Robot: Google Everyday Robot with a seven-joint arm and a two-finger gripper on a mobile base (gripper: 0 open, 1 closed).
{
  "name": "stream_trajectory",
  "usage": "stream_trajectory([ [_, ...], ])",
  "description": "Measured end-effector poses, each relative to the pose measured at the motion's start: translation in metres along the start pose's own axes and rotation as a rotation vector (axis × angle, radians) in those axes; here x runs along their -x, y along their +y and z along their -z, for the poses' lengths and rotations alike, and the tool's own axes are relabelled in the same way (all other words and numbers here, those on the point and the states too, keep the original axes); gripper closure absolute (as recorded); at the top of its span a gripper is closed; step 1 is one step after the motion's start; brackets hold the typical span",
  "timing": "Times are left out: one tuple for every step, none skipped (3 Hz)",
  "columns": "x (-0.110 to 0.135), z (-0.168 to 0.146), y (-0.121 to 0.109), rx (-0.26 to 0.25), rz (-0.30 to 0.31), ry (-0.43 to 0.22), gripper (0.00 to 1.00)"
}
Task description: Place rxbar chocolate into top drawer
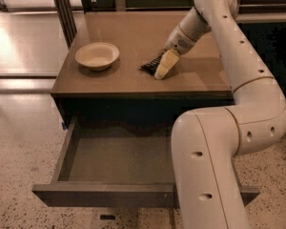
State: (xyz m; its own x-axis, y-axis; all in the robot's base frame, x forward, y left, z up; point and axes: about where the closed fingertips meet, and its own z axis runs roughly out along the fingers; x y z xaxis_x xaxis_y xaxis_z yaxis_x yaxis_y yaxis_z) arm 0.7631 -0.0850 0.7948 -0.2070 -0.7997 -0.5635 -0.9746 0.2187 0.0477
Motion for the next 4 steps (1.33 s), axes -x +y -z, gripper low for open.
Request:
stream_trajectory([
  [0.0003,0.0003,0.0003,0.000,0.000,0.000,0.40],
  [0.0003,0.0003,0.0003,0.000,0.000,0.000,0.63],
  [0.0003,0.0003,0.0003,0.000,0.000,0.000,0.87],
  [0.0049,0.0071,0.0007,0.000,0.000,0.000,1.00],
])
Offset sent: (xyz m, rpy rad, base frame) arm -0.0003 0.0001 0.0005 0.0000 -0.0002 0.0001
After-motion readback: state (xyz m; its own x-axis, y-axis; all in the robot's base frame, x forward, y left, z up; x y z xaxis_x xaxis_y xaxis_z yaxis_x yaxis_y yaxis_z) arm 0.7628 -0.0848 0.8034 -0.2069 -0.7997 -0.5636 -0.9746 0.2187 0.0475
